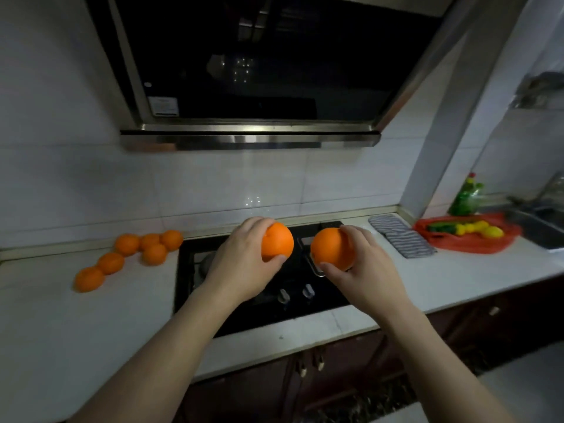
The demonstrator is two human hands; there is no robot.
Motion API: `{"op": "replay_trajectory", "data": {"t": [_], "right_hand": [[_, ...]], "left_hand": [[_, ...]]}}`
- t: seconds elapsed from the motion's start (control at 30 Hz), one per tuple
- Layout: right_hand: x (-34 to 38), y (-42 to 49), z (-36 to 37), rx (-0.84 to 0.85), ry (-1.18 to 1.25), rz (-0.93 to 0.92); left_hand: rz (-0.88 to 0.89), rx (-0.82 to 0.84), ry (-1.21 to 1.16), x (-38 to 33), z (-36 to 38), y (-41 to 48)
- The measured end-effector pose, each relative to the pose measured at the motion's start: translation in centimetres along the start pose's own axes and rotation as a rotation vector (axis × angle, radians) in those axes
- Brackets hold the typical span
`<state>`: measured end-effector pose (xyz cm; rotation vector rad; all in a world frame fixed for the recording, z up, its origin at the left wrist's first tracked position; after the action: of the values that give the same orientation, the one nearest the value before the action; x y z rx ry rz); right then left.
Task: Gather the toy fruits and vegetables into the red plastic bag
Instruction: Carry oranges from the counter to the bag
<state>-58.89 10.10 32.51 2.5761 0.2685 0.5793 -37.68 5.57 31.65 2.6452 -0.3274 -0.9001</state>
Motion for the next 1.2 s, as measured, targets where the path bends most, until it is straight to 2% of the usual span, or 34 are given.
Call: {"op": "replay_trajectory", "data": {"t": [0.47, 0.9, 1.2], "right_hand": [[-14.6, -2.7, -7.6, -0.064, -0.072, 0.217], [-29.5, 3.9, -10.0, -0.095, -0.195, 0.375], [-39.9, 3.3, -14.6, -0.172, -0.227, 0.495]], "left_hand": [[0.183, 0.153, -0.111, -13.5, 12.8, 5.3], [0.317, 0.26, -0.18, -21.5, 25.7, 18.4], [0.41, 0.338, -0.171, -30.4, 34.7, 22.4]]}}
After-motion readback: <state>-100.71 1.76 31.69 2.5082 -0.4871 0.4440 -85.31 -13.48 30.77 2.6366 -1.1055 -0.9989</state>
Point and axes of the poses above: each hand's wrist, its own y-axis towards the middle knuckle, its own z-axis out of the palm, x = y × z, the point moved 4 cm from there along y, towards the middle knuckle, and after that the axes turned 8 degrees about -z, right-handed, at the moved point
